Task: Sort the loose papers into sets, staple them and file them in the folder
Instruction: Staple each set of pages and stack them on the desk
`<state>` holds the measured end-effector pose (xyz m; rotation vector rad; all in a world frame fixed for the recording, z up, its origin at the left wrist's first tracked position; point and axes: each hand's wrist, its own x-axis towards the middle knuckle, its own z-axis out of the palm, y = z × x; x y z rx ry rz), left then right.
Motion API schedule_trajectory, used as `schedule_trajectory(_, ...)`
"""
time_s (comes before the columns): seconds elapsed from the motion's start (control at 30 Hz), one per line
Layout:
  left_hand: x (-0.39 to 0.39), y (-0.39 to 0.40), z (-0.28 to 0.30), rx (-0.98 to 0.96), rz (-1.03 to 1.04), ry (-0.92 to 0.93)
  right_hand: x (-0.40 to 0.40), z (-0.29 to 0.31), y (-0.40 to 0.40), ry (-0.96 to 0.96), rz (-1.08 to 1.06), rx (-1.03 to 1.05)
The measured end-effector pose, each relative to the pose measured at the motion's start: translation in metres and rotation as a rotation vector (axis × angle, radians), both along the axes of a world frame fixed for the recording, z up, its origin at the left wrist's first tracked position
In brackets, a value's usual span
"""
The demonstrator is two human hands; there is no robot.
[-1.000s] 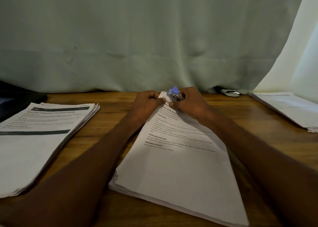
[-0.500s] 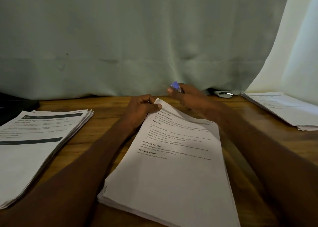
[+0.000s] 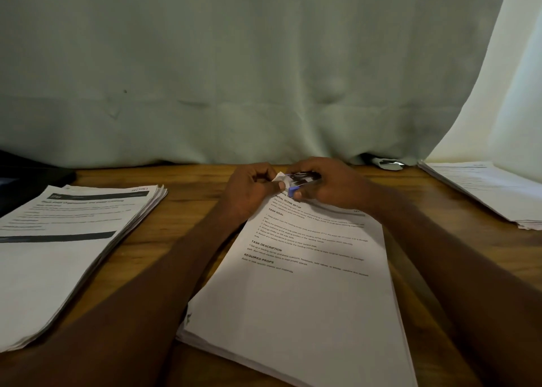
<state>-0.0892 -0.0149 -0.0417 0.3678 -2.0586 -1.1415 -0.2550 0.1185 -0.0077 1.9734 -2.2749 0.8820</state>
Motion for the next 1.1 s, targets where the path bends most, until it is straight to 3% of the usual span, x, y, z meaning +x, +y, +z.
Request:
schedule_trajectory(0.8, 0.000, 0.010, 0.001, 0.045, 0.135, -0.049, 0.011, 0.002, -0.002, -0.063, 0.040, -0.046)
schedule_trajectory(1.1, 0.007, 0.008, 0.003, 0.139, -0.005, -0.029, 0.015, 0.006, 0.004, -0.243, 0.094, -0.024)
